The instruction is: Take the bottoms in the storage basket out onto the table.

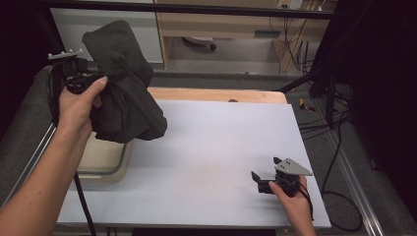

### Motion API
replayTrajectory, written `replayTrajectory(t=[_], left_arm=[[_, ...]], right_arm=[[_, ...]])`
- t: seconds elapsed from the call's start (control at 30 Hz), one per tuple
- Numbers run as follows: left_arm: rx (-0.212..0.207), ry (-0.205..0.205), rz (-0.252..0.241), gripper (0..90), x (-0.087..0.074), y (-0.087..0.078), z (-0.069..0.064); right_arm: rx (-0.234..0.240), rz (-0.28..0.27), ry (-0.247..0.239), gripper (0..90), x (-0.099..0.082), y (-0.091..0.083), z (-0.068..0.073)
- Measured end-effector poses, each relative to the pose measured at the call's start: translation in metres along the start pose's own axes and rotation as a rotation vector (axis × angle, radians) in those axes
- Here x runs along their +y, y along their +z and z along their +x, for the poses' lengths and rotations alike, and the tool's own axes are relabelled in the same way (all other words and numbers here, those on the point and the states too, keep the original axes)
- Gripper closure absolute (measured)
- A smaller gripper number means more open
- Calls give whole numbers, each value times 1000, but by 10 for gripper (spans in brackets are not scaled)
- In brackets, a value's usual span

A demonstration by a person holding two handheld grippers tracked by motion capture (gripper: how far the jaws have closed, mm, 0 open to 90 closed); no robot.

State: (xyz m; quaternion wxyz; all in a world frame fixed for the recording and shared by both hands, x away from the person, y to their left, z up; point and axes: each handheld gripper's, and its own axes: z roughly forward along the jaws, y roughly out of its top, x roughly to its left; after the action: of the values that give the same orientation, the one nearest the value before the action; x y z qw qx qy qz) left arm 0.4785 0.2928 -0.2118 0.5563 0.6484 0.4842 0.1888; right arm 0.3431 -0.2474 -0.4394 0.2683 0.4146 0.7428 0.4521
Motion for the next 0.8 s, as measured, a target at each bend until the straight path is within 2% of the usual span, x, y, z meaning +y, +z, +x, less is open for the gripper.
replayTrajectory(t=[0.1,0.33,0.8], left_arm=[[-2,24,18,655,-1,6,-7],[-20,42,28,654,-1,15,-19],[-37,63,59,653,-7,36,-35]], right_arm=[[-2,-2,1,28,0,0,0],[-2,-4,0,28,0,-1,0],[-8,-9,3,28,0,-2,-1]])
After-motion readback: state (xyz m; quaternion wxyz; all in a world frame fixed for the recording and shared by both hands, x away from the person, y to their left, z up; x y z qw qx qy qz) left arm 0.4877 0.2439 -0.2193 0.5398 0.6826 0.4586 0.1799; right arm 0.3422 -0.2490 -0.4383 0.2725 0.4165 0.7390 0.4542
